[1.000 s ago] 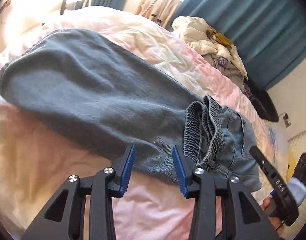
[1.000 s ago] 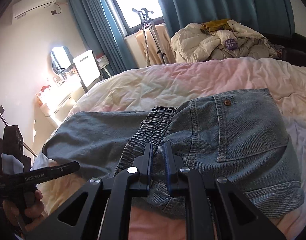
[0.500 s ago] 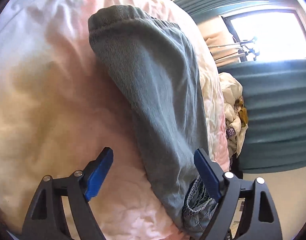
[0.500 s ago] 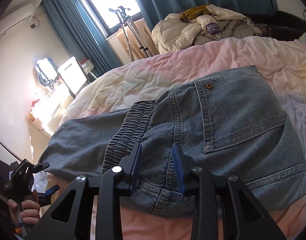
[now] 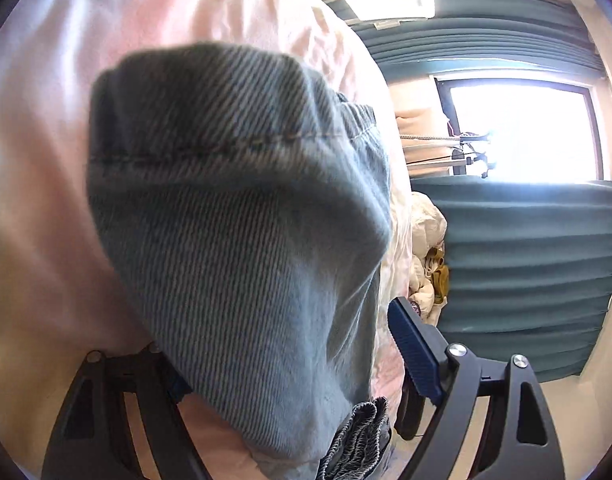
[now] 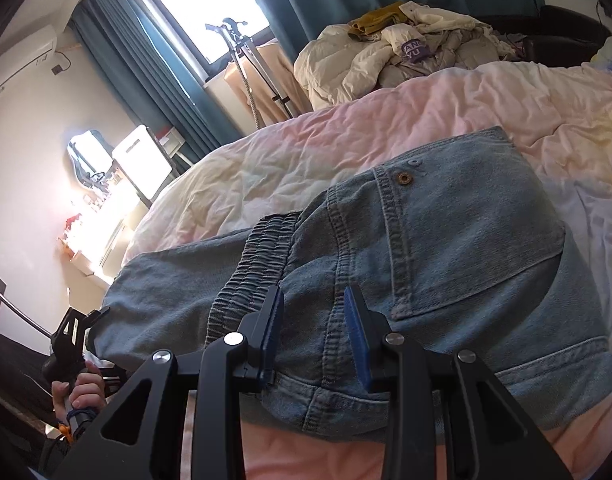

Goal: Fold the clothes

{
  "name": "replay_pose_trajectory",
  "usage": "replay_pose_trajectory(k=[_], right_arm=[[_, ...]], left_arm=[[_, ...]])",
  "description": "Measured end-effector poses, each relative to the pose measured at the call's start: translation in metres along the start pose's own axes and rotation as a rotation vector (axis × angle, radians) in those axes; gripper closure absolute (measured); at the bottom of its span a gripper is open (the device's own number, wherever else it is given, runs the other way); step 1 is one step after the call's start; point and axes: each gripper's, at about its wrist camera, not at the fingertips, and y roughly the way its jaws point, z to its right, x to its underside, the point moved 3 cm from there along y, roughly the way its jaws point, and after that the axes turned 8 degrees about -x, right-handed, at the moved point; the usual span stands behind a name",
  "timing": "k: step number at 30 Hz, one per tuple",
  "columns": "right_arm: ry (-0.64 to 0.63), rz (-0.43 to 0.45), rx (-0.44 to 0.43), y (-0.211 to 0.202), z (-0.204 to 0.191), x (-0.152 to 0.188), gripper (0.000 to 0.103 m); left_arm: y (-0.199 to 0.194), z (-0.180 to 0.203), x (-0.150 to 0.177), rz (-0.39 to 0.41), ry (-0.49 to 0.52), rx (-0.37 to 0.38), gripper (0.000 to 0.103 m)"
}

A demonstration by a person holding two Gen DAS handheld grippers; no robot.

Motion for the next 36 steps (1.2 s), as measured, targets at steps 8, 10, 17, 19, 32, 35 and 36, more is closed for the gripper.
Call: replay_pose_trajectory(k=[8,10,17,19,32,35,36], right_arm=[[-0.121,0.011,0.18,-0.025,0.024,-0.043,0.072],[-0.157,-0.012,0.208,-0.017,0.031,-0.048,0.072],[-0.033,-0.197,0.287,0.056,0.091,-0.028,0.072],[0.015,-0.175,0.281,0.054,0.092,-0.031,0.071],[0.286,-0.059,0.052,0.011,0.098,-0.02,0.071],[0.306,-0.027,0.039,-0.004,0.1,-0.023,0.071],[0.311,-0.014,0.032,-0.01,0.101,-0.025,0.071]], left_arm=[[0.01,0.007,0.005,0.02,0.042,-0.007,0.052],[0.012,0.008,0.007,0.021,0.04,-0.008,0.056],[0.016,0.011,0.016,0.023,0.044,-0.028,0.08],[0.012,0.018,0.021,0.037,0.075,-0.033,0.088],[-0.036,0.124,0.091,0.156,0.397,0.006,0.095],[-0.045,0.158,0.118,0.177,0.485,0.015,0.095],[-0.047,0.17,0.128,0.182,0.515,0.021,0.095]])
